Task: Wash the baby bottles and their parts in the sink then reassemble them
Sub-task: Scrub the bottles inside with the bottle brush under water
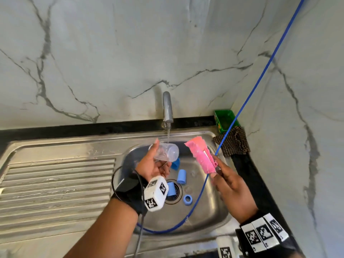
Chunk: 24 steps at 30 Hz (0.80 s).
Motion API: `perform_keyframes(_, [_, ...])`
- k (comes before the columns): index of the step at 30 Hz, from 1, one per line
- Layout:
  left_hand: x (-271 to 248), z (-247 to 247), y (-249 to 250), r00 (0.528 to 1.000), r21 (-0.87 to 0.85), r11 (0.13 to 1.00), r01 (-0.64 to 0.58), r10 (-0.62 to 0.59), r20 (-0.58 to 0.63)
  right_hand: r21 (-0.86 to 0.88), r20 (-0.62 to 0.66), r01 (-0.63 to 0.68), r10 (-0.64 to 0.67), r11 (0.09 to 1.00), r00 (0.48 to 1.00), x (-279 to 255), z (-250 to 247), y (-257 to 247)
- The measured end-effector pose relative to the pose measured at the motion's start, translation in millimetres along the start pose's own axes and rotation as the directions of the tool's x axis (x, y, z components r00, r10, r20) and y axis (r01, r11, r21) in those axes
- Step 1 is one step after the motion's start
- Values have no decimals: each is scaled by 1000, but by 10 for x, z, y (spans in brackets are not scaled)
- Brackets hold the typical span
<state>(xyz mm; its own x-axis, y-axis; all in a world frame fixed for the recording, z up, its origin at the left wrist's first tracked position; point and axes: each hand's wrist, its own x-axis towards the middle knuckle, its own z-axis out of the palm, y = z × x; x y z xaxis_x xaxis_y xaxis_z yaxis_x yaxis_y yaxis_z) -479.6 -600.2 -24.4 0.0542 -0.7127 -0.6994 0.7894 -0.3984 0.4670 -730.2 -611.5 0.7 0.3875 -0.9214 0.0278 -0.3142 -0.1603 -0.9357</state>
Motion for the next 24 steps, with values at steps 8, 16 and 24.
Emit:
perform_keyframes(8, [-452,-99,-330,943,-58,988,-140,151,296,-183,-21,72,-77,981,997,-62,312,-350])
perform_keyframes(16, [-545,-344,-361,913,7,971,-241,224,342,-194,-6,189,-194,963,981,-150,444,-552])
perform_keyframes(24, [-577,-191,-420,849,417,770,-484,297,437,-220,6,261,-266,940,964,114,297,-402])
